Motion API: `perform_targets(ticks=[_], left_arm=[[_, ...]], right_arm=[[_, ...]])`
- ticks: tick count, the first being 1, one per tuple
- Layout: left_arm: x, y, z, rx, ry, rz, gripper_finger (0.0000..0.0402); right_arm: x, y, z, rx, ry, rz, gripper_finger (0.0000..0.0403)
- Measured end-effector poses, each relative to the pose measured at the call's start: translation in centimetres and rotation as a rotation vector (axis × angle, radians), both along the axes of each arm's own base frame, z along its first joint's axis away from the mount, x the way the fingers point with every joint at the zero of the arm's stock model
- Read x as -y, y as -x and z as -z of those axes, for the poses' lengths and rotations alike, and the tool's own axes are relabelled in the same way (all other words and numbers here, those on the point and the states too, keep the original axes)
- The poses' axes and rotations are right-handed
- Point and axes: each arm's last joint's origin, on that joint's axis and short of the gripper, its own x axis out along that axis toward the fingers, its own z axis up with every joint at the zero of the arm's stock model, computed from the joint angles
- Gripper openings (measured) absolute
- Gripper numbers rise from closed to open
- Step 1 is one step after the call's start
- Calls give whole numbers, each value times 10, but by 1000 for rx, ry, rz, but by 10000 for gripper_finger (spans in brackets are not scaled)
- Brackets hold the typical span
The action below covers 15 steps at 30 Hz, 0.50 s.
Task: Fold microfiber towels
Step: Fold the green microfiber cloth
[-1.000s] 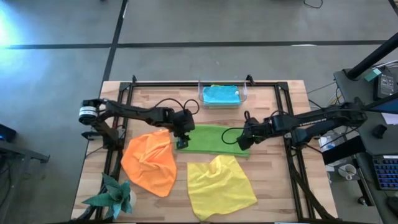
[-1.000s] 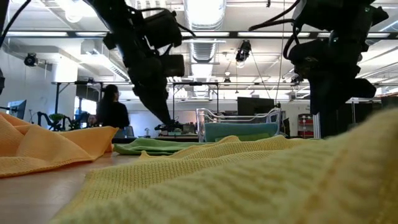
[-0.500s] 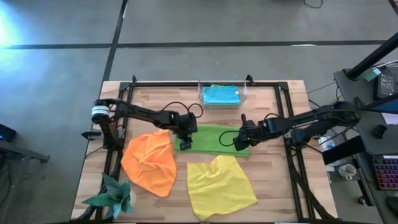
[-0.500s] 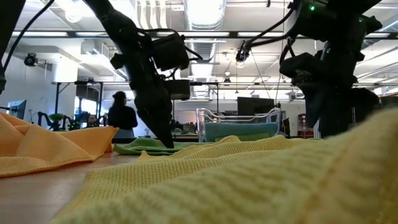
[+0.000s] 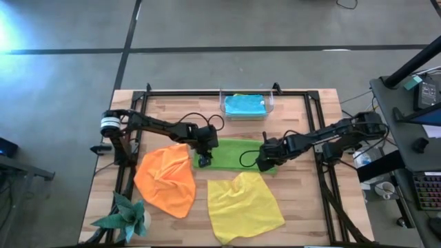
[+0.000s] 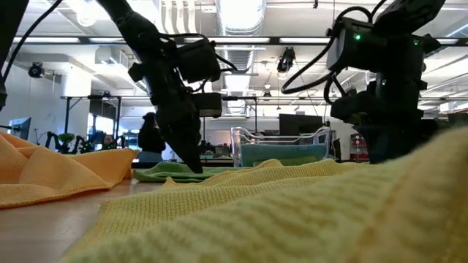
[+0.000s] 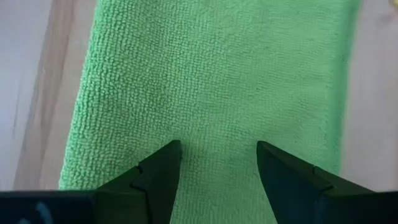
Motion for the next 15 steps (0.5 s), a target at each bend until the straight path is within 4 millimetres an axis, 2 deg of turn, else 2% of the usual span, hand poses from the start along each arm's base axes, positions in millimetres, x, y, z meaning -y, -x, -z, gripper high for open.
perform_targets(ticks=[4, 10, 15], left_arm=[[1, 6, -27, 80, -14, 5, 196], [2, 23, -75, 229, -97, 54, 196], [2, 37, -102, 326, -166, 9, 196]], right_arm=[[4, 0, 4, -54, 20, 19, 123], [19, 21, -2, -192, 186, 90, 108], [34, 34, -11, -256, 283, 143, 98]])
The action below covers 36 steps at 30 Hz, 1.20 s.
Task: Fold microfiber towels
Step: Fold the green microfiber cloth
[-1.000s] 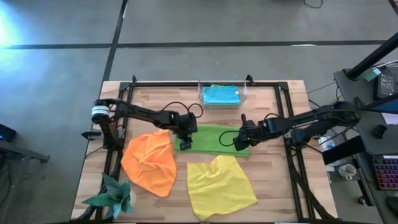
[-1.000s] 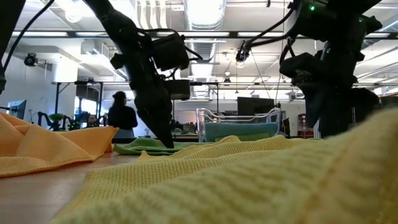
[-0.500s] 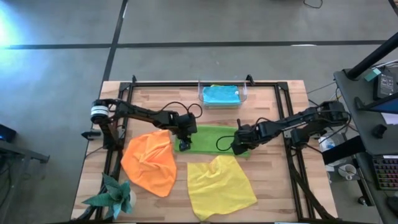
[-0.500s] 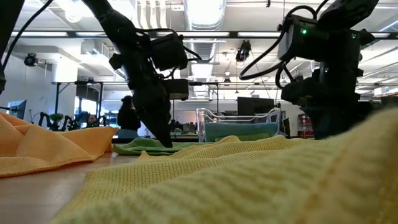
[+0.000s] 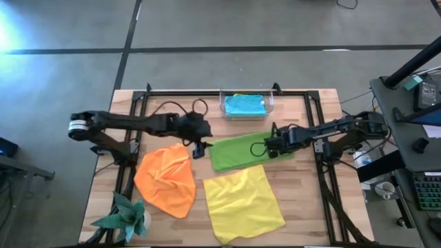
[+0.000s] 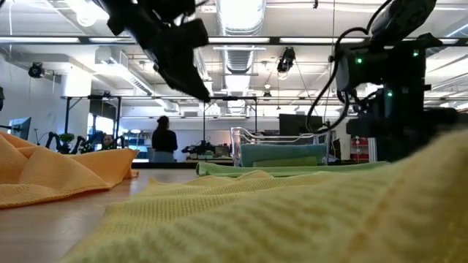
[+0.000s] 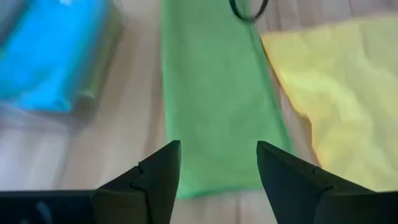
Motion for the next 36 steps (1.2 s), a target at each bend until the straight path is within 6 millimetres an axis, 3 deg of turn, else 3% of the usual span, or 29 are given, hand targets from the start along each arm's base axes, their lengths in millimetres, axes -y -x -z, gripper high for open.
perform_targets(ticks=[4, 8, 16, 22, 28, 36], left_arm=[[0, 8, -11, 36, -24, -24, 196], [1, 13, -12, 20, -19, -31, 196], [6, 20, -2, -87, 21, -19, 196], [6, 20, -2, -82, 31, -26, 196], [6, 19, -3, -73, 31, -27, 196], [6, 18, -5, -62, 31, -27, 196]], right_arm=[[9, 5, -6, 0, 17, 13, 93], [6, 5, -17, 67, -34, 6, 93], [-30, 0, -42, 335, -308, -49, 86], [-56, -11, -49, 488, -354, -172, 100], [-67, -27, -41, 550, -369, -229, 139], [-72, -48, -6, 471, -371, -196, 176]])
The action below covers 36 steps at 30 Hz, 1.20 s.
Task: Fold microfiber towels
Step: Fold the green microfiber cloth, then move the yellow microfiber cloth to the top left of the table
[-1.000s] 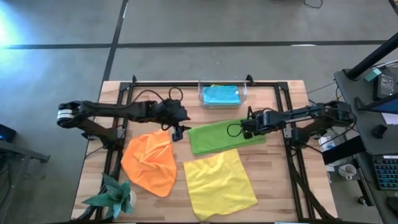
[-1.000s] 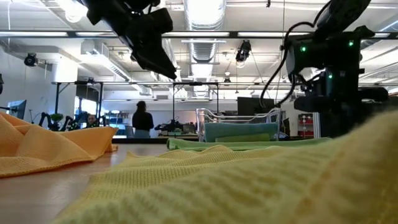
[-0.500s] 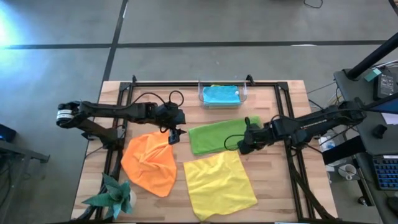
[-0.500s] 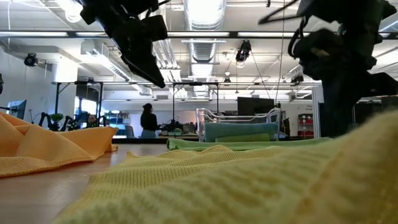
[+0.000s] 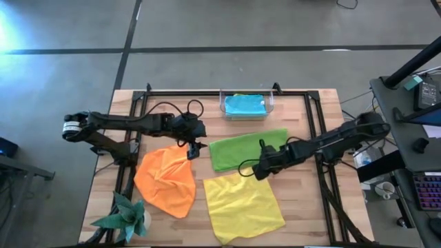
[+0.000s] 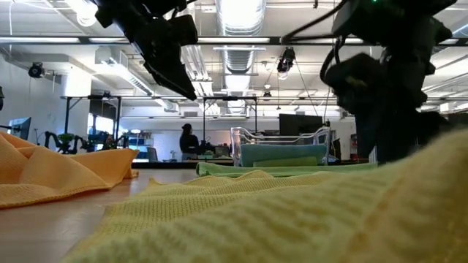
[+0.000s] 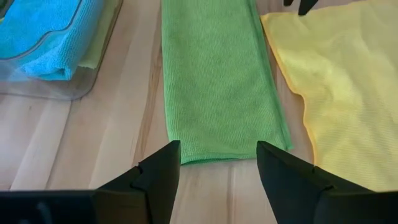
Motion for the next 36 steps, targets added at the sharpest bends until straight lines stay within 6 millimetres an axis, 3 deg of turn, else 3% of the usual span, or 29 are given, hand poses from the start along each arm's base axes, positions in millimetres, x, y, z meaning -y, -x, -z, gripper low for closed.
perform_targets(ticks=[7, 16, 22, 31, 36], left_arm=[[0, 0, 0, 5, 0, 0, 196], [0, 0, 0, 5, -8, 8, 196], [0, 0, 0, 5, -8, 8, 196], [0, -1, -1, 6, -9, 9, 196], [0, 1, -1, -3, -7, 9, 196]], right_arm=[[-3, -9, 13, -47, -18, -7, 196], [-3, -12, 21, -92, -28, 48, 177], [-1, -14, 27, -111, -33, 77, 131], [-1, -14, 30, -106, -18, 64, 18], [-2, -18, 23, -14, -11, -3, 10]])
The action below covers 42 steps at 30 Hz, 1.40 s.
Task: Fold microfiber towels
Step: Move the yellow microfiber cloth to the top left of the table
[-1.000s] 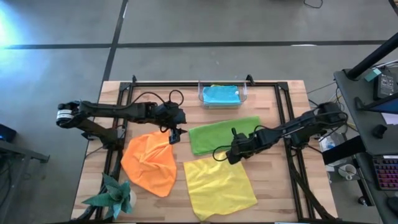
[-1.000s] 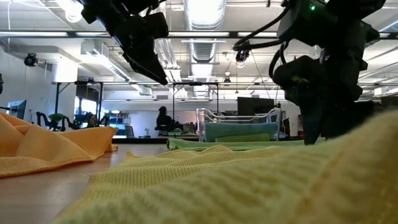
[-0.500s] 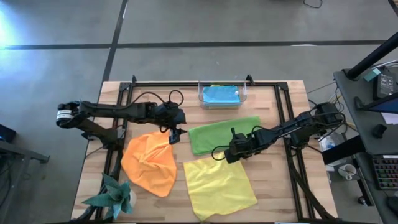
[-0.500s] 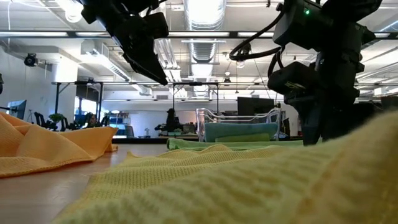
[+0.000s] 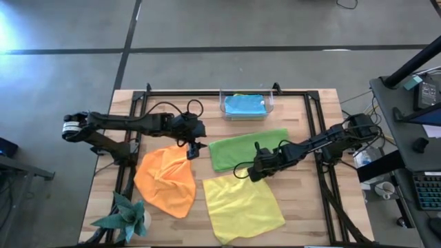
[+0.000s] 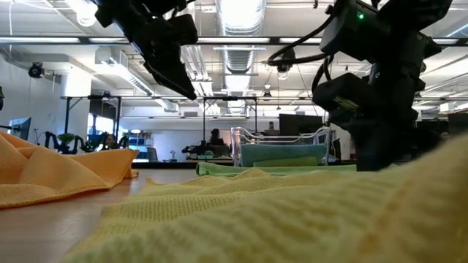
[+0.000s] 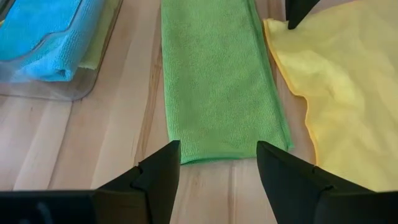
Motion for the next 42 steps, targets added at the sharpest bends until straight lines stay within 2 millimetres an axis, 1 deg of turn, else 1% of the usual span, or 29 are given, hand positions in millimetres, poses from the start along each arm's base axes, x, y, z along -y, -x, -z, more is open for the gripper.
perform_targets(ticks=[3, 8, 10, 12, 17, 19, 22, 26, 29, 31, 35, 39, 42], left_arm=[[0, 4, -2, -29, 4, 0, 196], [2, 12, -13, -19, 3, -2, 196], [2, 16, -17, -4, 1, -2, 196], [3, 21, -24, 23, -3, -3, 196], [4, 32, -37, 85, 8, -21, 196], [5, 35, -40, 107, 5, -22, 196], [5, 36, -44, 143, 3, -19, 196], [5, 31, -48, 206, 29, 14, 196], [6, 24, -51, 269, 91, 18, 196], [7, 21, -48, 269, 150, 27, 196], [9, 15, -46, 276, 221, 112, 196], [10, 11, -41, 259, 248, 143, 196], [9, 7, -37, 244, 250, 140, 196]], right_arm=[[0, -3, -10, 82, 0, -16, 9], [-2, -17, -45, 265, 61, -141, 9], [-1, -27, -62, 341, 90, -190, 9], [2, -37, -79, 406, 116, -212, 9], [14, -58, -108, 491, 185, -248, 9], [19, -67, -123, 544, 220, -266, 9], [25, -76, -136, 573, 264, -291, 9], [30, -89, -150, 599, 311, -325, 9], [32, -97, -157, 617, 335, -341, 9], [34, -103, -159, 608, 349, -356, 9], [36, -114, -167, 630, 381, -376, 9], [36, -122, -173, 632, 408, -407, 9], [37, -124, -177, 621, 413, -417, 9]])
